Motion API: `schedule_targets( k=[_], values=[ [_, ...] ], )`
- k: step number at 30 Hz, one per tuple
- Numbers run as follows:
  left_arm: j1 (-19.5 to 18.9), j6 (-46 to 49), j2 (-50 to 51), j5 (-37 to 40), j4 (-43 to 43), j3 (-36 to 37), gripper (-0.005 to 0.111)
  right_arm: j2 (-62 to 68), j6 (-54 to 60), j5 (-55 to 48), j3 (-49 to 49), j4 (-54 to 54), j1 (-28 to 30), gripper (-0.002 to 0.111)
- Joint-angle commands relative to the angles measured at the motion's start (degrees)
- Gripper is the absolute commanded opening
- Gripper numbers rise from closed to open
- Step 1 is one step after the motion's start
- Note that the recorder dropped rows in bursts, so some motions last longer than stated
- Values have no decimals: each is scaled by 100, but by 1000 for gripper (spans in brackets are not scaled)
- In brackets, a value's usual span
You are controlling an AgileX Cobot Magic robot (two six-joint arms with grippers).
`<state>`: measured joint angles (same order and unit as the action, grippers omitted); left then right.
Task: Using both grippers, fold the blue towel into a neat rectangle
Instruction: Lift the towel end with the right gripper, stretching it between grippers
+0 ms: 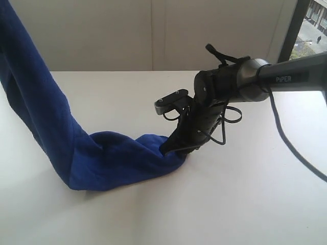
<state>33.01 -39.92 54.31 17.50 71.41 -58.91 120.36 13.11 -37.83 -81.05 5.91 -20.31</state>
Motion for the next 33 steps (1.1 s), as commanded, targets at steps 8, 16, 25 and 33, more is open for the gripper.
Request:
schedule_targets(
  k=[8, 16, 25, 33],
  values=[
    [32, 33, -66, 534, 41, -49, 0, -245, -743, 33, -36, -865, 36, 0],
    [32, 459, -66, 1498, -380, 5, 0, -1392, -1356, -434, -36, -1870, 390, 0],
    [32, 653, 194, 1207, -432, 967, 0, -2664, -1369, -848, -36, -2199, 1236, 0],
    [-1119, 653, 1693, -384, 580, 1070, 0, -2862, -1456, -177, -36, -2375, 1808, 0]
  ],
)
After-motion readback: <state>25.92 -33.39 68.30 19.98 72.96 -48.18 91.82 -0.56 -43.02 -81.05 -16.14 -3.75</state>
